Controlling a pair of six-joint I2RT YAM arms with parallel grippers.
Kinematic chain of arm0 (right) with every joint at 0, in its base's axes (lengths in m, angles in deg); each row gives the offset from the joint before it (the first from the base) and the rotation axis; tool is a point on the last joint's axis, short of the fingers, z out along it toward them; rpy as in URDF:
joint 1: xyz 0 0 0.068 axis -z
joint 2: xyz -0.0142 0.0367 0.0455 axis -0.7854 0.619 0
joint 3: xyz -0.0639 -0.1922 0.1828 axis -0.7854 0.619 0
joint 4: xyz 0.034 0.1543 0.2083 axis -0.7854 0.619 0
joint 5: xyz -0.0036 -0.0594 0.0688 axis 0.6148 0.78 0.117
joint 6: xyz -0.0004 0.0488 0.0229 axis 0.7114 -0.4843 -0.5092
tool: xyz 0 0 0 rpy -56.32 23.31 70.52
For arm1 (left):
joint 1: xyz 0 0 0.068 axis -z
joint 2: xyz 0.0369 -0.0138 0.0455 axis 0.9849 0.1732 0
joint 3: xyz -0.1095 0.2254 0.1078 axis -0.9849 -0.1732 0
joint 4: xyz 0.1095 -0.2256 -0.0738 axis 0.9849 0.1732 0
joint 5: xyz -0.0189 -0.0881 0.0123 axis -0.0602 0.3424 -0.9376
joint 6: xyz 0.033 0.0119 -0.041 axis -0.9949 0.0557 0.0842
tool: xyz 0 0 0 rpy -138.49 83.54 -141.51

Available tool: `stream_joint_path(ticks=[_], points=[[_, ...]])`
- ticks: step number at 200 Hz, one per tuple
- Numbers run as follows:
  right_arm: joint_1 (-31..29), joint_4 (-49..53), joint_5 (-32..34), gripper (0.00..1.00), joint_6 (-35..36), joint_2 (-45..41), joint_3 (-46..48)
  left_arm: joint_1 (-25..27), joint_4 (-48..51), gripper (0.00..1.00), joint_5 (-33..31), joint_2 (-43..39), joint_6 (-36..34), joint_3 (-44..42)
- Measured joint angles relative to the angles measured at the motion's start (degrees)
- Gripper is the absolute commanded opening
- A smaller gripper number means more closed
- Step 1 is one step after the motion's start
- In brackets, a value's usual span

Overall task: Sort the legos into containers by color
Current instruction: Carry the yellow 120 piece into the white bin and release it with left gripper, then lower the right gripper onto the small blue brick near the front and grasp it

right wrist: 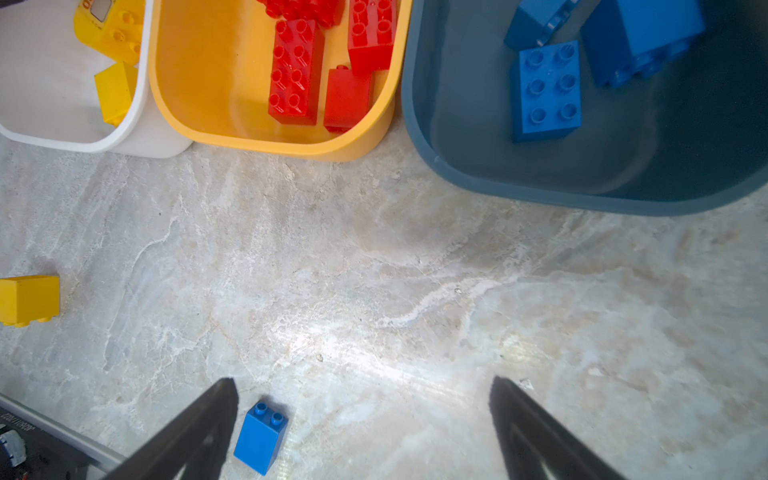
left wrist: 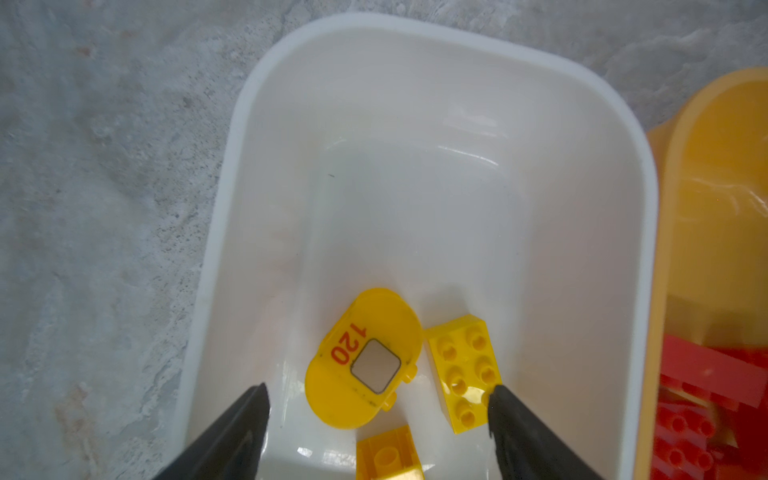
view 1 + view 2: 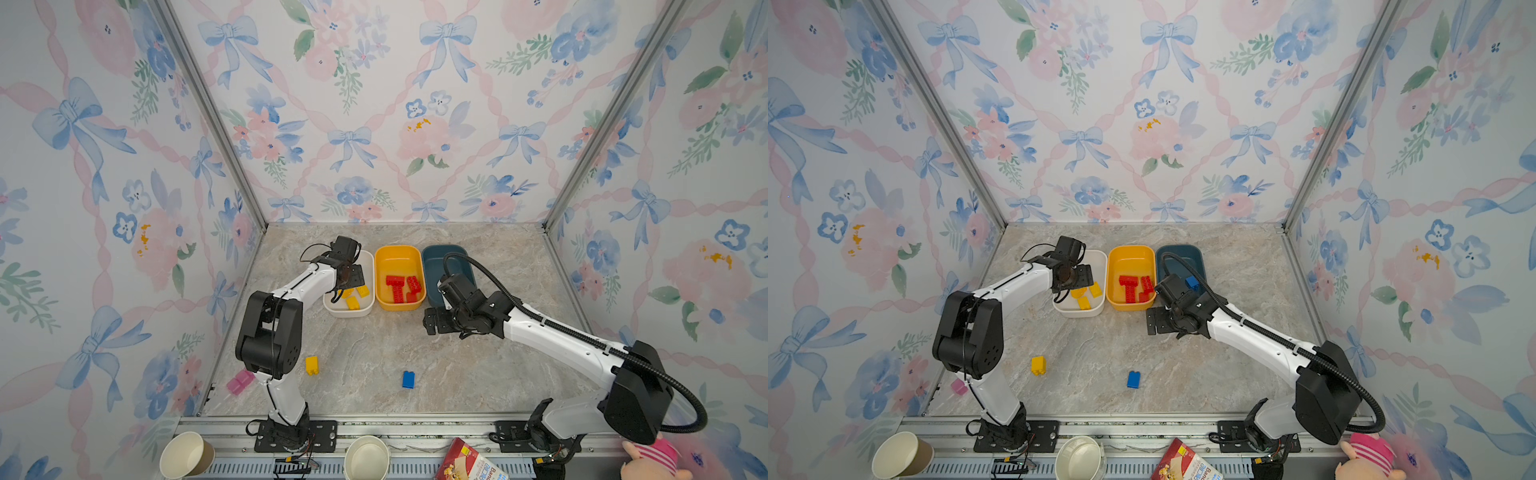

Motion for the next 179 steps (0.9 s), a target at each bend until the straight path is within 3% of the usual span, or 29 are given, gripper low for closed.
stream_joint_path(ticks=[89,179], points=[[-2.05,0.0,-0.04,0.97,1.86,1.73,0.0,0.0,-1.25,0.93,3.43,-8.48,0.24,-3.85],[-14.14,4.13,-1.99,0.97,18.27,6.25,-1.86,0.0,-2.62,0.98,7.17,-21.11,0.33,-13.62]])
